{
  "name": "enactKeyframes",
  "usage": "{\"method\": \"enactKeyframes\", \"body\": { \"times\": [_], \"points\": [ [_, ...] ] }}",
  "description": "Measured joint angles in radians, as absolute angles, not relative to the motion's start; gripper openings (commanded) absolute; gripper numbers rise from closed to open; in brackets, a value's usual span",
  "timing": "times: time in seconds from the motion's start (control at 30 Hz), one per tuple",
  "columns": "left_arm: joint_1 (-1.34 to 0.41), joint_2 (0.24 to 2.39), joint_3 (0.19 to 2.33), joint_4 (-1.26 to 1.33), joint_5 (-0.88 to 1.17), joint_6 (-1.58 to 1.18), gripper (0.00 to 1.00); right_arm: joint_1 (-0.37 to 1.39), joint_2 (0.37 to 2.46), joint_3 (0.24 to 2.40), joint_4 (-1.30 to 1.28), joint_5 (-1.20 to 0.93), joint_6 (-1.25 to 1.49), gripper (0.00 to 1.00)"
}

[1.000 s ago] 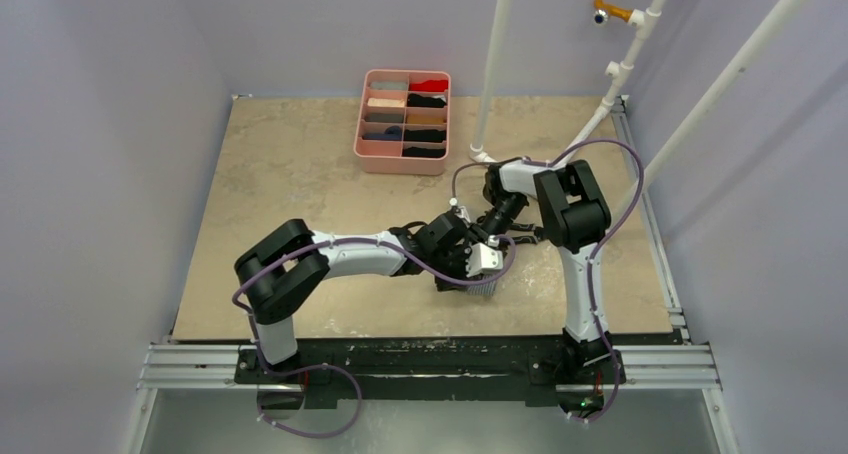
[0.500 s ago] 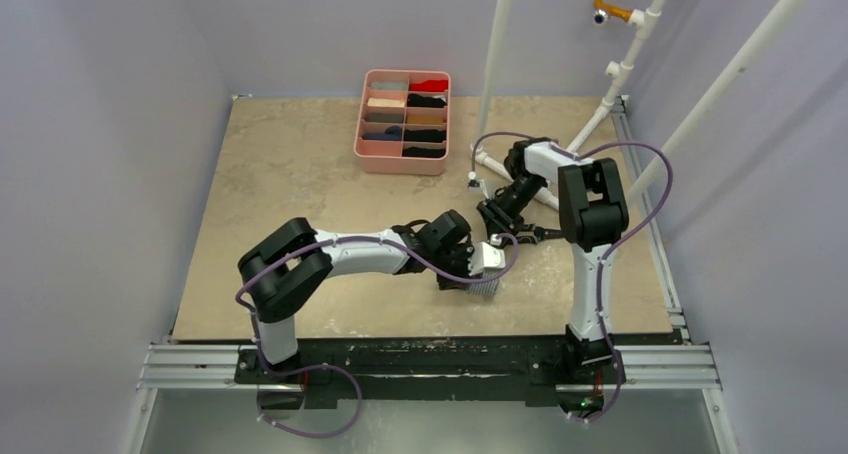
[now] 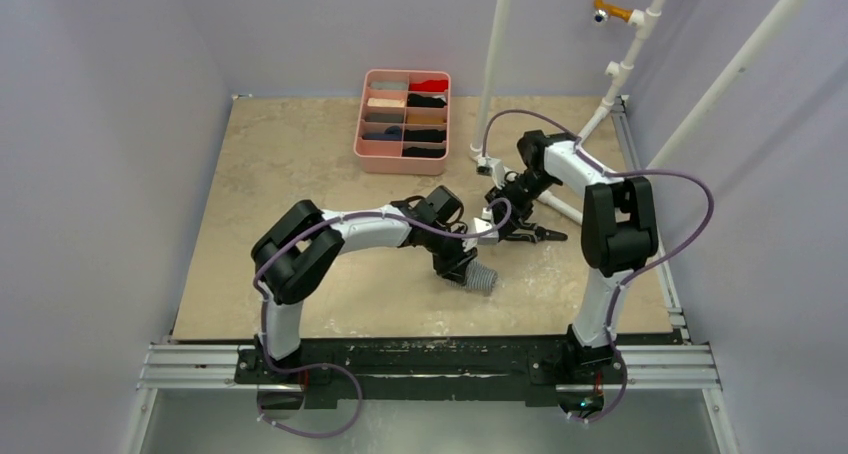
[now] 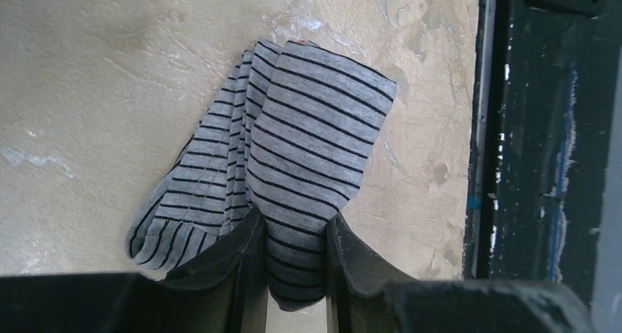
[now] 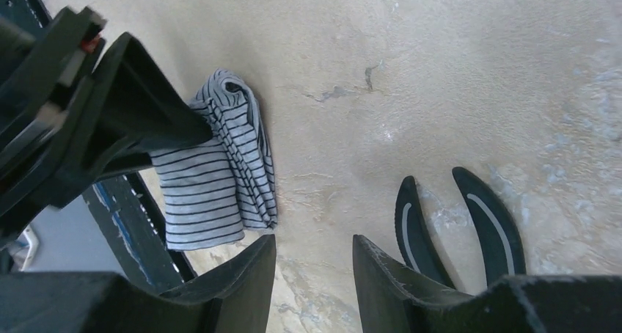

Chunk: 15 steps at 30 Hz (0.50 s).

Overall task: Roll the underwear
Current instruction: Roll the underwear to the center of the board.

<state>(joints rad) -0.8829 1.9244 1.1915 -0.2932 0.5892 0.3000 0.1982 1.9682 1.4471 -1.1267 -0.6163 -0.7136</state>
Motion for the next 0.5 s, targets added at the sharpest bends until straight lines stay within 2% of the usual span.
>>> {"method": "enactKeyframes", "body": {
  "times": [0.5],
  "points": [
    [-0.723, 2.117, 1.392, -0.524, 0.903, 0.191, 0.00, 0.169, 1.711, 1.286, -0.893, -0.614, -0.588, 0.43]
  ]
}}
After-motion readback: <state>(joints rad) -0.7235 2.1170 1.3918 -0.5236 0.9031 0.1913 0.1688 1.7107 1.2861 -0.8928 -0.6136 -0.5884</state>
